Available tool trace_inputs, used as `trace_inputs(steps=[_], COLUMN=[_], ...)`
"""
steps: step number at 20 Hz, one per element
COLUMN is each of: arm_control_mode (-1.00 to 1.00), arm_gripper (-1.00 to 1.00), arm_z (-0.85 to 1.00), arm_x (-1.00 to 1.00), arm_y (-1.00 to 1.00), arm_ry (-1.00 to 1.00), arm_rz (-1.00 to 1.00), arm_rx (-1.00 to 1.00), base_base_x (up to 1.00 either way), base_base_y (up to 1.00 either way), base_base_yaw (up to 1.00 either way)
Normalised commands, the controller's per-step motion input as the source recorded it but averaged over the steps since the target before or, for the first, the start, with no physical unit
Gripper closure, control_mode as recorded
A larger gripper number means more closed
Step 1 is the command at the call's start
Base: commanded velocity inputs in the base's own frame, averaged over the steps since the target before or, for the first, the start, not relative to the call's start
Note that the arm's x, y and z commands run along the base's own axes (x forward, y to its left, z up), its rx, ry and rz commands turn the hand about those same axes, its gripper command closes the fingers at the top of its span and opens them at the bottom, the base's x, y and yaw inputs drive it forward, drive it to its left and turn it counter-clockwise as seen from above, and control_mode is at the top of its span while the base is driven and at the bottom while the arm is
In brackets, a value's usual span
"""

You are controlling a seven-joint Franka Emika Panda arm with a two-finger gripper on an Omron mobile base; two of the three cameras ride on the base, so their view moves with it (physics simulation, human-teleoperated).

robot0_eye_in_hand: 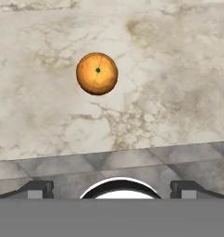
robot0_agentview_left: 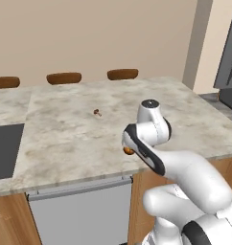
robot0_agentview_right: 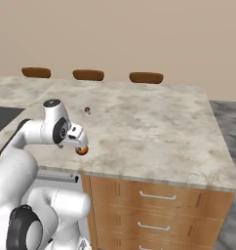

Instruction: Place the liquor on the top shelf of the fridge to keep it out of children's reach, and place the orange and mushroom on lower shelves for easy access.

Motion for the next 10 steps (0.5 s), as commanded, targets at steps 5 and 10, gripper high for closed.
trace_inputs(steps=[5, 10], arm_control_mode=[-1.0, -1.0], arm_gripper=[-1.0, -1.0], arm_z=[-0.39, -0.25], arm_x=[0.25, 0.27], arm_y=[0.0, 0.0], arm_ry=[0.0, 0.0], arm_rz=[0.0, 0.0], arm_rx=[0.0, 0.0], base_base_x=[0.0, 0.0], base_base_y=[0.0, 0.0], base_base_yaw=[0.0, 0.0])
